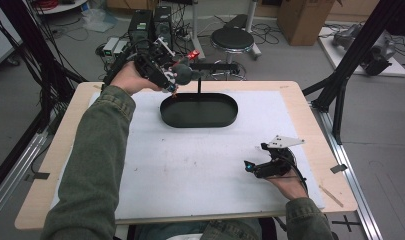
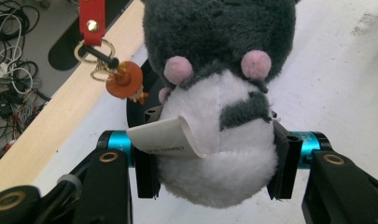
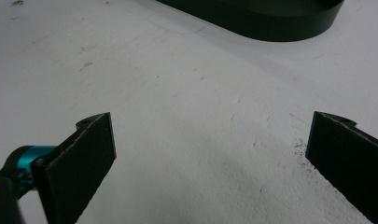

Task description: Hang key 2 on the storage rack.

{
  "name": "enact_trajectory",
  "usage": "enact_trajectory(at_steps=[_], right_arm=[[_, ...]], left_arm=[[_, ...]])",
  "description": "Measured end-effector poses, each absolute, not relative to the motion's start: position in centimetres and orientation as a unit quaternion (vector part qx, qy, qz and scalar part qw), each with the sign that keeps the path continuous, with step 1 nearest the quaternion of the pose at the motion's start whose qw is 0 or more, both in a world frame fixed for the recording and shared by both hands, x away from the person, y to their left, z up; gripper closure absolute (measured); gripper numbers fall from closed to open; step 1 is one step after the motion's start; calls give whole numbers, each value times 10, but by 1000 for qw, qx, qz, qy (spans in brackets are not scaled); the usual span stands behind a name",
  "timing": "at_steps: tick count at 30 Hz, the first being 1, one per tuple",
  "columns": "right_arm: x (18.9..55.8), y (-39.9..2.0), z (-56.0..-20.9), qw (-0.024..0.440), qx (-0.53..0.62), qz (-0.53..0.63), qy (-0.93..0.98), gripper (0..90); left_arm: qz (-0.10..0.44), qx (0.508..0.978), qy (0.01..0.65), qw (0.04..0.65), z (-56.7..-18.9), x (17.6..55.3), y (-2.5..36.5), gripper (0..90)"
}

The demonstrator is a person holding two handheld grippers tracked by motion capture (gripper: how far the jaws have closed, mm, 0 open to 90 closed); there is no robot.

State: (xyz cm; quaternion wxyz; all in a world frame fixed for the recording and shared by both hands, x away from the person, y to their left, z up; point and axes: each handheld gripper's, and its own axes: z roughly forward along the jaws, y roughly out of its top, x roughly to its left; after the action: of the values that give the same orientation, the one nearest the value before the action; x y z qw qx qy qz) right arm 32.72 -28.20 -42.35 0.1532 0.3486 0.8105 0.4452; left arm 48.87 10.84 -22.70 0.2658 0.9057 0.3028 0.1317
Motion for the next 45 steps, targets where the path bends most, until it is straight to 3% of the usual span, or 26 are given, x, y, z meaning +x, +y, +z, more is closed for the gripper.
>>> enact_trajectory(at_steps=[24, 37, 40, 45], right_arm=[[327, -284, -424, 152, 352, 450, 806, 5], [327, -285, -423, 152, 352, 452, 805, 5], [327, -285, -423, 149, 354, 453, 805, 5], [327, -286, -423, 149, 352, 454, 805, 5]], left_arm=[[143, 891, 354, 245, -251, 508, 117, 486], [136, 897, 350, 233, -273, 512, 99, 463], [135, 896, 351, 237, -275, 513, 99, 407], [132, 883, 363, 268, -270, 511, 106, 177]])
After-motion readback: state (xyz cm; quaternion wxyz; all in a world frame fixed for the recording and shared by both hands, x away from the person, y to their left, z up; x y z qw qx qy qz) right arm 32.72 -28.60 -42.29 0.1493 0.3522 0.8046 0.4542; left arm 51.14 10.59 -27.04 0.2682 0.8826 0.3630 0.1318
